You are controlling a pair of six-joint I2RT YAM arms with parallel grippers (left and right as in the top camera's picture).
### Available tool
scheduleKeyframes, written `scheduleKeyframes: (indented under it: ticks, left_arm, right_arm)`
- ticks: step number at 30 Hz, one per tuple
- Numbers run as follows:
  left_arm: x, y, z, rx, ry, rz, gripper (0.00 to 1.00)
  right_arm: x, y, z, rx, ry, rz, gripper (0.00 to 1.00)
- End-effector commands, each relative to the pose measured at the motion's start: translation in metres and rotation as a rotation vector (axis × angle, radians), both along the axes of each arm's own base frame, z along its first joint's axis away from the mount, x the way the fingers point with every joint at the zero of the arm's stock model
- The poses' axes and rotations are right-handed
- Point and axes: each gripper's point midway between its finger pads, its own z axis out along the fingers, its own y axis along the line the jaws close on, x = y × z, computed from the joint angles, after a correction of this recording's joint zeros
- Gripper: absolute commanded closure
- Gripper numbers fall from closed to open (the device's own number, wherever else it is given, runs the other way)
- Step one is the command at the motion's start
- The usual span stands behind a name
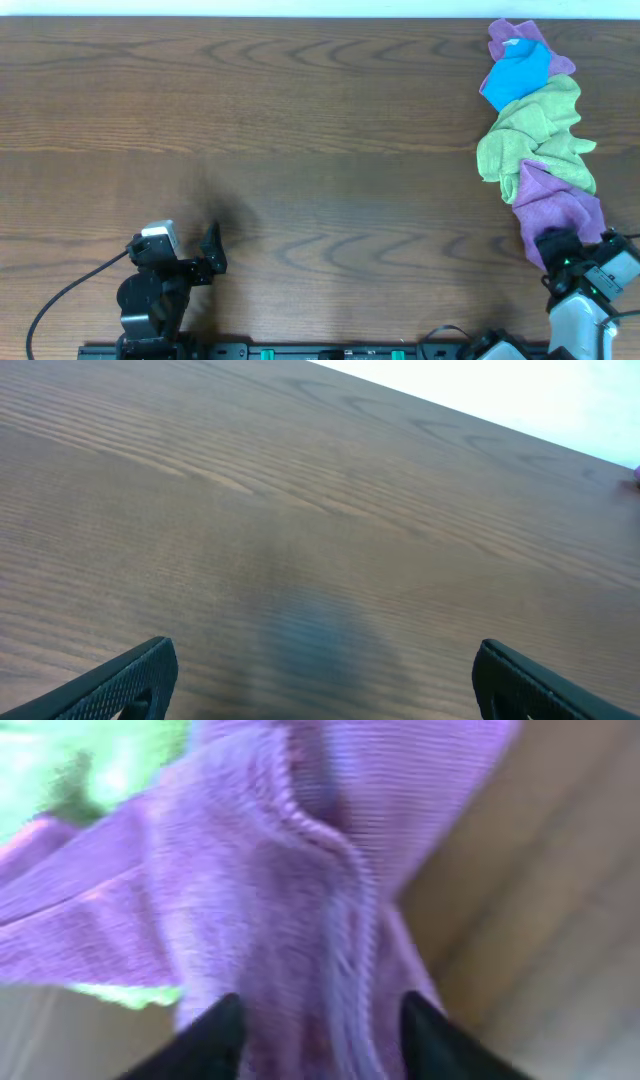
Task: Fold the cloth
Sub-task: 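Reach the right gripper to the purple cloth and grasp it, then lift the purple cloth and drag it left to the table center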
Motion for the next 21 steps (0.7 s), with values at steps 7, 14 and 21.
scheduleKeyframes:
  ticks: [7, 14, 21]
  left_arm:
    - [0.000, 0.000, -0.008, -0.003, 0.016, 0.000, 0.05]
    - [0.000, 0.000, -0.008, -0.003, 0.016, 0.000, 0.05]
    - [0.000, 0.000, -0.008, -0.003, 0.016, 0.001, 0.05]
  right_arm:
    - [0.051, 0.038, 0.057, 0.186, -0.272, 0.200, 0.98]
    - [0.126, 0.118, 0.177, 0.102, -0.472, 0.594, 0.99]
    - [0.167, 0.244, 0.295, -0.039, -0.671, 0.936, 0.99]
